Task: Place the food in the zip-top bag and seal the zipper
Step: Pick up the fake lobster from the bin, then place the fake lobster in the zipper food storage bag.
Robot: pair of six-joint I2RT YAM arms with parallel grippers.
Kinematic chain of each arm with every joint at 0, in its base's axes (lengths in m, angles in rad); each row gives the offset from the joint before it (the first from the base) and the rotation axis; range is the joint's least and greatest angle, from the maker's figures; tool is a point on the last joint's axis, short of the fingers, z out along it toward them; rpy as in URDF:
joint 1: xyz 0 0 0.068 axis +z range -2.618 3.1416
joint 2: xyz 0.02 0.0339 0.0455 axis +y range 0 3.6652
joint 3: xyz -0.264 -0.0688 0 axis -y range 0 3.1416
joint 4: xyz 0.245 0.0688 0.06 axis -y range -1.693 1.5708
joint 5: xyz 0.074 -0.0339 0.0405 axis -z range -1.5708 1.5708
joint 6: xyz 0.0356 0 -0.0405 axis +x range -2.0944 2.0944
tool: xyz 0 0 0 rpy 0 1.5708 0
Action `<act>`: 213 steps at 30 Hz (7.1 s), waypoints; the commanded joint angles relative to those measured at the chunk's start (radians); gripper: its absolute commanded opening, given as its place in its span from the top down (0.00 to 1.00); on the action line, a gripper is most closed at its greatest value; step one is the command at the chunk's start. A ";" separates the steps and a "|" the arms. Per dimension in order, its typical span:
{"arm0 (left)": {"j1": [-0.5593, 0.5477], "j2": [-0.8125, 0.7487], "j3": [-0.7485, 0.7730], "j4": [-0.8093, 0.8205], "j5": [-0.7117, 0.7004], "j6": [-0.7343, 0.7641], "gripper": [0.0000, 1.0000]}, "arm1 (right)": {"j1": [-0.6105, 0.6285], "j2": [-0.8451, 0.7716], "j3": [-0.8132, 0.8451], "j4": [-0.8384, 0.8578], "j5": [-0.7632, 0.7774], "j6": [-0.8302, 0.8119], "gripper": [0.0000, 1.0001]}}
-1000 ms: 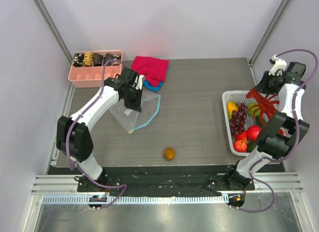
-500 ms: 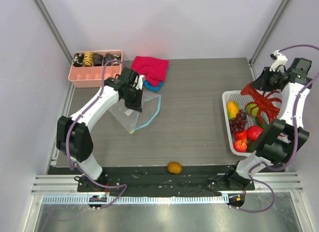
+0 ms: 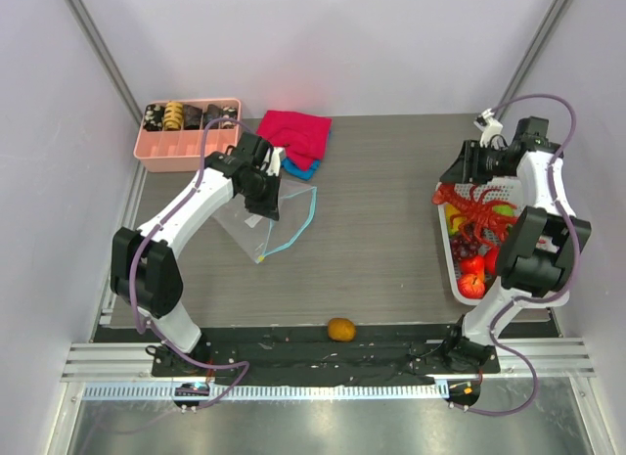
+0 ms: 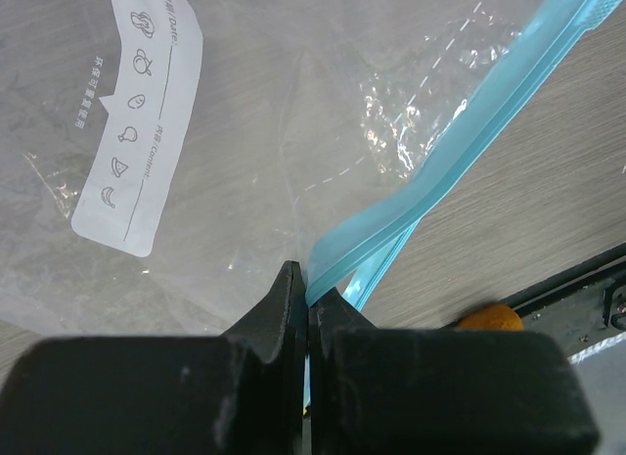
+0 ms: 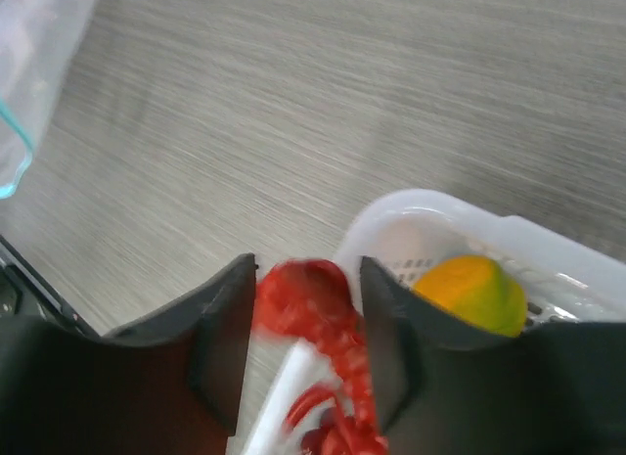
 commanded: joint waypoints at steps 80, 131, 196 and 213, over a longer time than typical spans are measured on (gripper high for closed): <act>0.000 0.039 0.118 -0.087 0.049 0.065 1.00 | -0.216 0.307 0.203 -0.439 0.640 -0.923 0.29; -0.003 -0.132 -0.054 0.123 -0.282 -0.070 1.00 | 0.902 -0.157 0.191 -0.247 0.630 -0.238 0.99; 0.009 -0.070 -0.101 0.289 0.419 -0.343 1.00 | 1.181 -0.115 -0.093 0.264 0.770 -0.409 0.99; 0.028 -0.063 -0.158 0.272 0.726 -0.297 1.00 | 1.092 -0.356 -0.433 0.634 0.519 -0.557 0.99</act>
